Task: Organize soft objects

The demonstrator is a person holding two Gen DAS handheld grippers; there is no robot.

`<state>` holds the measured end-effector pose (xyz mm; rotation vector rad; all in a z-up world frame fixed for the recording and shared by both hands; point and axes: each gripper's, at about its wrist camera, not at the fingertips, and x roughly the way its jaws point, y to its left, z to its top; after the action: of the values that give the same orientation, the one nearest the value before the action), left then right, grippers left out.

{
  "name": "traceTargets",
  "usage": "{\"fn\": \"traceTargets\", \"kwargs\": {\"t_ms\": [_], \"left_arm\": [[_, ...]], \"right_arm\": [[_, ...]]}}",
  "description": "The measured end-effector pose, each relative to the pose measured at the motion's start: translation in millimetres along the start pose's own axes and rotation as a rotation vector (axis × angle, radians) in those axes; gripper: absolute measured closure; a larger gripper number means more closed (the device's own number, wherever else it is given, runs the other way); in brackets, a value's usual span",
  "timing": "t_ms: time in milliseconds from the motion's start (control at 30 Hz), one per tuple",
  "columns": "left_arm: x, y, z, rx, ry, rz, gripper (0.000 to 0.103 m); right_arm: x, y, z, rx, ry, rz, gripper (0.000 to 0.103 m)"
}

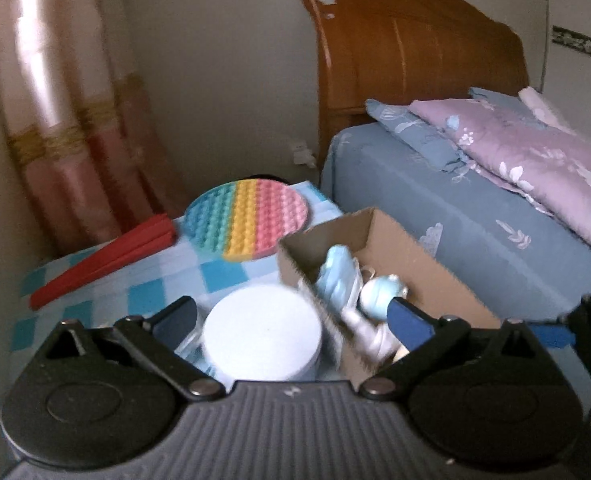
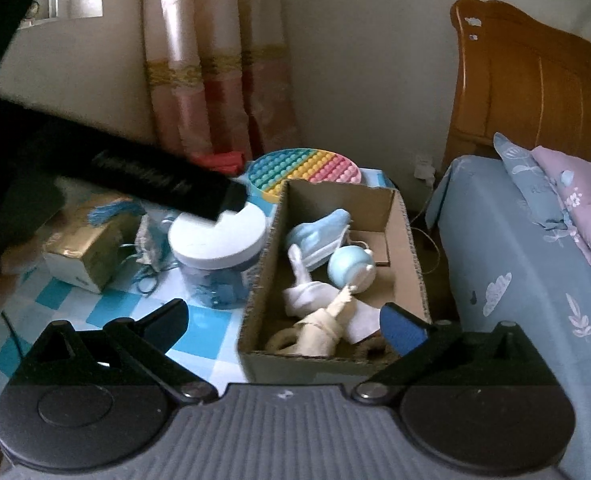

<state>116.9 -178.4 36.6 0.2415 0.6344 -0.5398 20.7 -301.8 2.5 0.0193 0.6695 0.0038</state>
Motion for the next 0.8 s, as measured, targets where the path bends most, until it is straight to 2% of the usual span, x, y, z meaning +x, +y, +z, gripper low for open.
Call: {"fn": "traceTargets", "kwargs": {"t_ms": [100,267,533,667,800], "left_arm": [[-19.8,7.6,-15.3,-0.022,0.004,0.02,0.002],[-48.8,24.2,-46.3,-0.058,-0.007,0.095,0.001],[-75.4,53.1,-88.4,-0.128,0.006,0.177,0.001],[-84.8,66.6,-102.8,-0.178,-0.002,0.172,0.001],[-87.7,76.9,-112.1,-0.182,-0.002,0.193,0.001]], "right_arm": [[-6.0,9.2,-0.2,-0.005,0.002,0.007,0.0],[-12.3,27.4,-4.7,-0.032,0.002,0.017,0.0],[-12.7,51.4,-11.0,-0.09,0.032,0.037,0.0],[-9.0,63.1,-6.7,-0.122,0.041,0.046,0.0],[-3.9,79.1,-1.2,-0.175,0.04,0.058,0.0]]}}
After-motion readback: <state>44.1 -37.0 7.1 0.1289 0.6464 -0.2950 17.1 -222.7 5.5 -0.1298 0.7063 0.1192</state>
